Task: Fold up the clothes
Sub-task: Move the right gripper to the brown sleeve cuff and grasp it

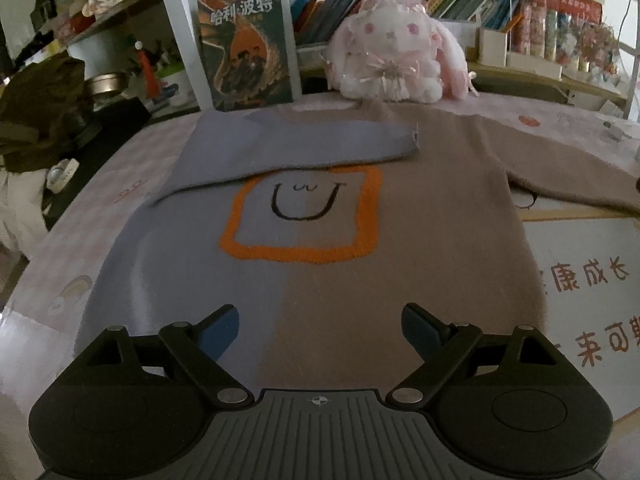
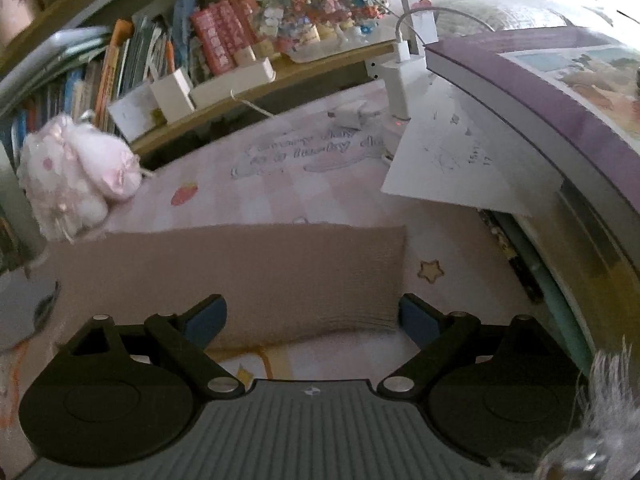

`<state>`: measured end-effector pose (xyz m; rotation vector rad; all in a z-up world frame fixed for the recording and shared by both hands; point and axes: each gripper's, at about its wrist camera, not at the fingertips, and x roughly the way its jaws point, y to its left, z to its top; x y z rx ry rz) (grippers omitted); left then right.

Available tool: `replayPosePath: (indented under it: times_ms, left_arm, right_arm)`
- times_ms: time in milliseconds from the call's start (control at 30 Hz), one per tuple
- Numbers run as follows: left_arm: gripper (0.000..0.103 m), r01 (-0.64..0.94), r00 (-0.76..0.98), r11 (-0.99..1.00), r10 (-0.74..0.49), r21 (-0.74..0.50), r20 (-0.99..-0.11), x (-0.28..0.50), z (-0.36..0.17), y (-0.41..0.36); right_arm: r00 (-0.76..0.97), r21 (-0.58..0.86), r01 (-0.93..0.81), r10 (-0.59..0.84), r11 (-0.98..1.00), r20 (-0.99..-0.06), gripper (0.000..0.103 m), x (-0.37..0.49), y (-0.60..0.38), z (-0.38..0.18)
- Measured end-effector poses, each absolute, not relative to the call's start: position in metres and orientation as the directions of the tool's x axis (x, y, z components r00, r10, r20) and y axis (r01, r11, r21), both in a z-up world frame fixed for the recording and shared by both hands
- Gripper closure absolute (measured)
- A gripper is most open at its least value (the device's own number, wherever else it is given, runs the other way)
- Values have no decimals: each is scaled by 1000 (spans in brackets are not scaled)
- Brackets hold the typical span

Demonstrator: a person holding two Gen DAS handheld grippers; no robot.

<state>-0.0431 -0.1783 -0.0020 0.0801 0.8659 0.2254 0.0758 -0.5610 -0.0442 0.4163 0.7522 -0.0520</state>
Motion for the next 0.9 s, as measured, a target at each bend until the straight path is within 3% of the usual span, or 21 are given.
replayPosePath:
  times_ms: [233, 367, 500, 800, 900]
  left_arm:
    - [12, -156, 612, 970, 243, 186, -752, -42, 1, -188]
    - [12, -152, 610, 970, 241, 187, -755, -40, 1, -190]
    - [12, -148, 607, 971, 239, 188, -758, -39, 2, -192]
    - [12, -149, 598, 971, 241, 189, -764, -38, 1, -192]
    - [12, -153, 595, 970, 242, 188, -766, -39, 1, -191]
  right_arm:
    - [771, 564, 184, 237, 805, -591, 20, 77, -571, -50]
    - [765, 612, 156, 298, 775, -571, 41, 75, -570, -54]
    - [755, 617, 125, 329, 777, -567, 53, 73, -567, -56]
    - [788, 584, 204, 223, 785, -574, 56, 78, -584, -59]
    - [783, 576, 225, 205, 786, -587, 67, 76, -586, -60]
